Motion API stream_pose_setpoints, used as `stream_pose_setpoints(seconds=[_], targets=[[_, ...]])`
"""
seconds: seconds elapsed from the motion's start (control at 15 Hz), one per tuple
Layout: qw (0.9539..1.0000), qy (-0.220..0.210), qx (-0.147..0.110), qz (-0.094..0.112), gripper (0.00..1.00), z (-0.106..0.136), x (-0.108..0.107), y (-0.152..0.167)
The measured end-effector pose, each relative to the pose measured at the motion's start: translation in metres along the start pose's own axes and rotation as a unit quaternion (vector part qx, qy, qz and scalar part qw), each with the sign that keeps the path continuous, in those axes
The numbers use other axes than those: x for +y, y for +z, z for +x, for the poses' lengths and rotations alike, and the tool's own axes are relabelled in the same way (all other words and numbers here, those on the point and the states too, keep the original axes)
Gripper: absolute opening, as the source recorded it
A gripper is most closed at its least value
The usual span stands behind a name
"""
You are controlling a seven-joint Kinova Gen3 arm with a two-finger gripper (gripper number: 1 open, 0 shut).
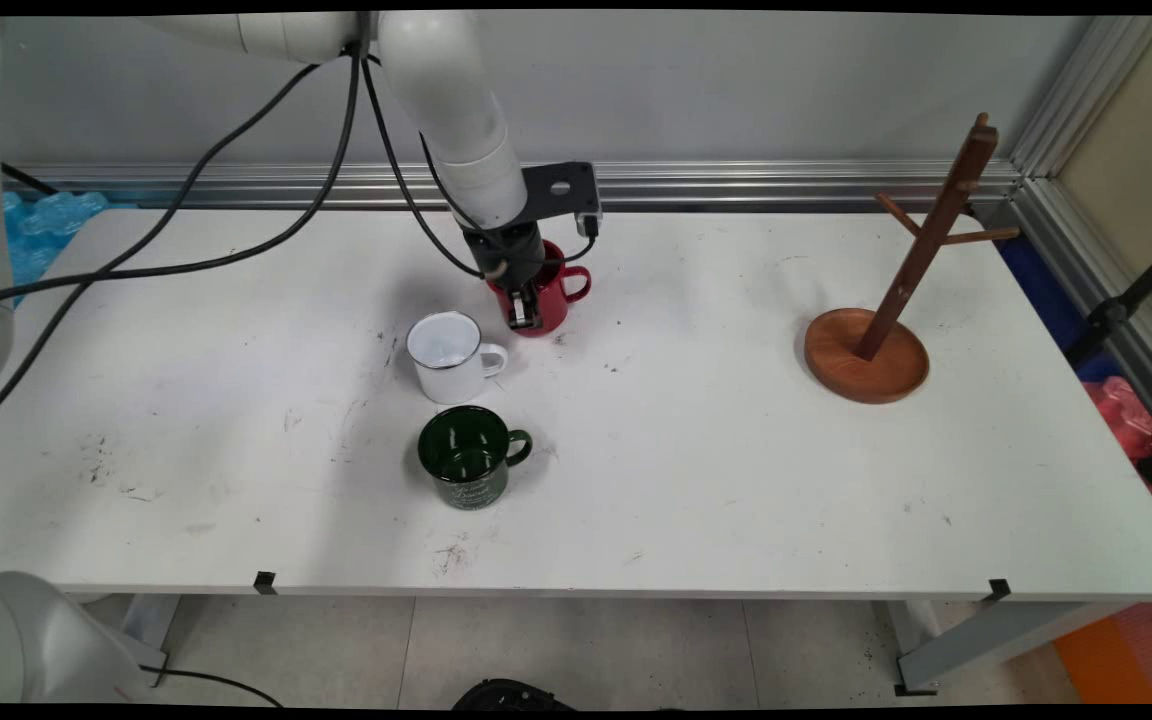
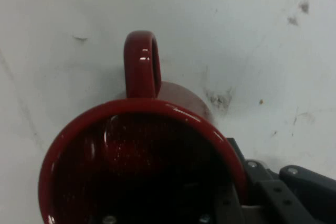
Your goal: Place the picked object on the table
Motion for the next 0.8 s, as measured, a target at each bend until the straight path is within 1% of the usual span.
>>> stream_pose_setpoints(seconds=[0.2,0.27,0.6,0.8], targets=[[1.0000,0.003,-0.001,-0.002,0.00,-0.0002,-0.0007,0.0058],[1.0000,0.004,-0.001,-0.002,1.00,-0.0002,-0.0008,0.0076],[0.9999,0.010,0.000,-0.004,1.00,-0.0006,-0.0009,0.0125],[0.9999,0.016,0.006,-0.002,1.00,0.0007,-0.0005,0.0089]])
